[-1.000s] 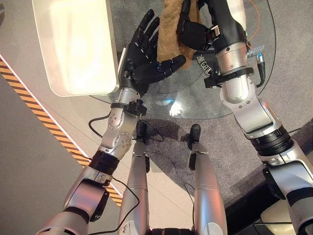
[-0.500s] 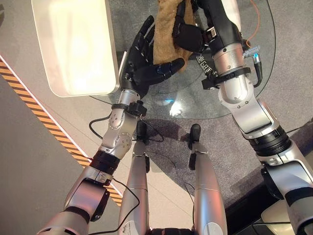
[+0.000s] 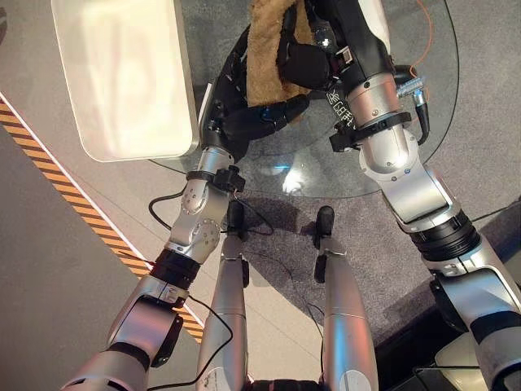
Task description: Wipe the table with a cloth and put it in the basket.
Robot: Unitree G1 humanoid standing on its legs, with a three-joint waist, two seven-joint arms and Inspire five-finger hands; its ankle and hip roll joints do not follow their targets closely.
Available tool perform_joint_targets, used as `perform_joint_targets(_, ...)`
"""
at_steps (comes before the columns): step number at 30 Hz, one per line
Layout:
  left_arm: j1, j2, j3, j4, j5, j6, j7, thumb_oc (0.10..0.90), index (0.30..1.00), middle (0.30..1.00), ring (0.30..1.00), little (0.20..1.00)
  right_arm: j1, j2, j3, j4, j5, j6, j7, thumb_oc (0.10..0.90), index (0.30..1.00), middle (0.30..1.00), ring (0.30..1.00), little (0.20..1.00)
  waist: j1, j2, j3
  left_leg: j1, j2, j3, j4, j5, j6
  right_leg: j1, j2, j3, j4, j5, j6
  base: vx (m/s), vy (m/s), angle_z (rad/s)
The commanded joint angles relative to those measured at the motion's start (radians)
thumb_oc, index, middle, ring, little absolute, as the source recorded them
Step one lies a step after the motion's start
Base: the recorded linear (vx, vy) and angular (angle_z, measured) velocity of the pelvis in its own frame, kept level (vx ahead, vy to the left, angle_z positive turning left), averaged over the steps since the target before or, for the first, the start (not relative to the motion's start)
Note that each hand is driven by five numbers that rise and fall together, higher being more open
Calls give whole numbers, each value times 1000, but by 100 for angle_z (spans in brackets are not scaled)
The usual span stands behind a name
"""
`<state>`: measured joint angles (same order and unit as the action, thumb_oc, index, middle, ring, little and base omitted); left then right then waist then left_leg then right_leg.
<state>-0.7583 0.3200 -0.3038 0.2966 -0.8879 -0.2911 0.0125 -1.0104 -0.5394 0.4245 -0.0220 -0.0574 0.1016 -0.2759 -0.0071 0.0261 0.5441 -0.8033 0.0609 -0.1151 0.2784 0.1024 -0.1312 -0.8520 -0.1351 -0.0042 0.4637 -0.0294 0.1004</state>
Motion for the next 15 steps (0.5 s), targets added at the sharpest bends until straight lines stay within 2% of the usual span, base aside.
perform_joint_targets(1,-143,-27,-4,-61,49,-52,-47,649,771,771,771,749,-235,51,-31,-243,14,-152,-11,100,300,300,300,200,-8,-11,-24,52,-110,100,-25,-29,115,88,136,-42,-111,-8,-62,0,0,0)
perform_joint_targets(2,-145,-28,-7,-57,50,-53,-46,553,688,688,688,653,-236,53,-30,-243,13,-153,-11,100,300,300,300,200,-8,-11,-24,53,-110,100,-26,-29,115,89,136,-42,-113,-8,-62,0,0,0)
perform_joint_targets(3,-146,-27,-7,-56,49,-52,-48,421,575,575,575,521,-236,53,-29,-246,13,-153,-11,100,300,300,300,200,-9,-11,-24,53,-110,99,-27,-28,115,88,136,-42,-112,-7,-62,0,0,0)
perform_joint_targets(4,-146,-28,-7,-55,49,-52,-50,385,545,545,545,485,-236,55,-29,-245,11,-153,-10,100,300,300,300,200,-9,-11,-24,52,-110,100,-27,-28,115,88,136,-42,-112,-7,-62,0,0,0)
perform_joint_targets(5,-147,-30,-8,-56,53,-55,-47,147,340,340,340,247,-237,57,-28,-246,9,-152,-10,100,300,300,300,200,-9,-11,-24,52,-110,100,-27,-28,115,88,137,-41,-113,-7,-63,0,0,0)
perform_joint_targets(6,-146,-32,-9,-57,53,-55,-48,100,300,300,300,200,-237,58,-28,-248,8,-151,-9,100,300,300,300,200,-9,-11,-24,51,-110,100,-27,-28,115,86,137,-41,-113,-7,-63,0,0,0)
perform_joint_targets(15,-147,-35,-13,-54,56,-58,-49,100,300,300,300,200,-237,67,-28,-252,9,-152,-9,100,300,300,300,200,-10,-11,-24,54,-108,102,-28,-28,115,89,138,-39,-113,-6,-63,0,0,0)
